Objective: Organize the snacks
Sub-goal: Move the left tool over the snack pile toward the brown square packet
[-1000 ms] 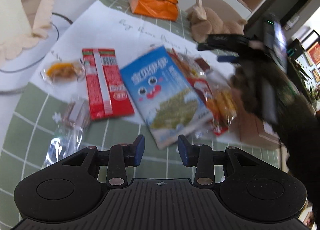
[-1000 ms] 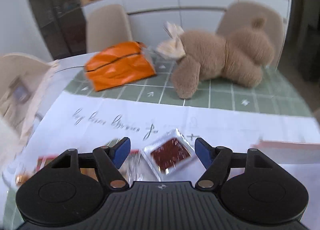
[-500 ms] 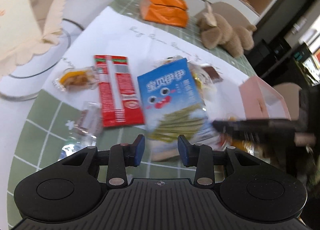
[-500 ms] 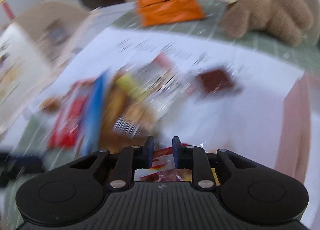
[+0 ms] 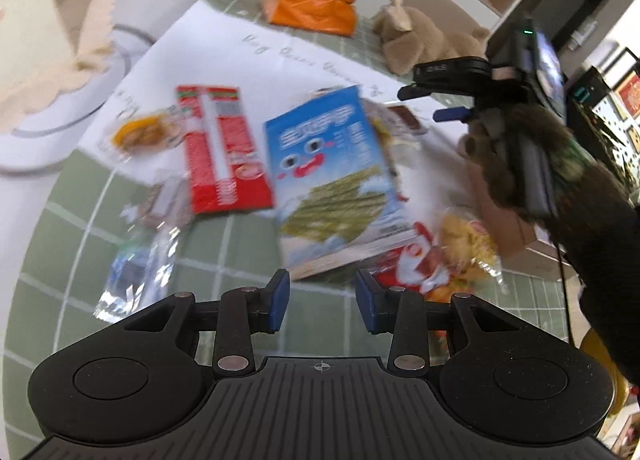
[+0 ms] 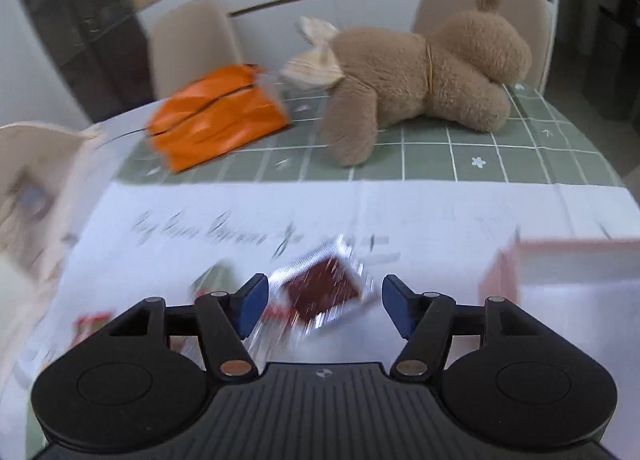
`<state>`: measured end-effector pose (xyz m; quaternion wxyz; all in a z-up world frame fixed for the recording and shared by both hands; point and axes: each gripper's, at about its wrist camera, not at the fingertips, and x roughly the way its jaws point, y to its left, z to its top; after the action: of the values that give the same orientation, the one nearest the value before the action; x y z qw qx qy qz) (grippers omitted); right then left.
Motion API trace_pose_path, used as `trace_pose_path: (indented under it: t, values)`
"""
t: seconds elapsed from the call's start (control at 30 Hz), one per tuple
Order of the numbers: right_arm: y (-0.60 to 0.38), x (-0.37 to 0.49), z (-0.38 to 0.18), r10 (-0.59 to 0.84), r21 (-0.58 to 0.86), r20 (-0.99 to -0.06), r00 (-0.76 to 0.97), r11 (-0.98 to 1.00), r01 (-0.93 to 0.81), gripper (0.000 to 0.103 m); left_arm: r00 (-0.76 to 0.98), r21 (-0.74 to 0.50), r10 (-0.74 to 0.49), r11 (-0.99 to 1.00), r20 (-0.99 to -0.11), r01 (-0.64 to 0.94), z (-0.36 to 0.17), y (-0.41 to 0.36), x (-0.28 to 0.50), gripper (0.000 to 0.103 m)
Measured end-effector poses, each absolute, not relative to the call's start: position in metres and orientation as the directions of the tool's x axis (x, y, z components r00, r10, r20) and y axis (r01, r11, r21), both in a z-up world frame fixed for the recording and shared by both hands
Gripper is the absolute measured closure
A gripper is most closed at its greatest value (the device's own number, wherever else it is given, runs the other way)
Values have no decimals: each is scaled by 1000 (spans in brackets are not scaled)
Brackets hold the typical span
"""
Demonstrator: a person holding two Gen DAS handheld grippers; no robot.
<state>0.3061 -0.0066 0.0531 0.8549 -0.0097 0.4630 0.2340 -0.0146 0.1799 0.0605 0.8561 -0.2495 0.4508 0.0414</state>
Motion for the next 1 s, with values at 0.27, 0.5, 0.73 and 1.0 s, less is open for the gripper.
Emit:
trace_pose_path:
  t: [0.27,0.5,0.73,1.0]
  values:
    - [16,277,36,391,100,-839,378,794,-600,60,563,-409,-180,858,-807,-312,50,186,-23,63]
    - [-38,180,40,486,221,-852,196,672,-707,66,550,-389,-197,885,-812,-256,60,168,-11,63]
    - [-111,128,78,566,252,-783,260,670,-699,42,538,-346,-220,927,-814,-146,71,136,8,63]
    - [-163,117,67,491,215,-781,386,792,-571,32,556,-343,-199,924,-807,-167,76,106,114,63]
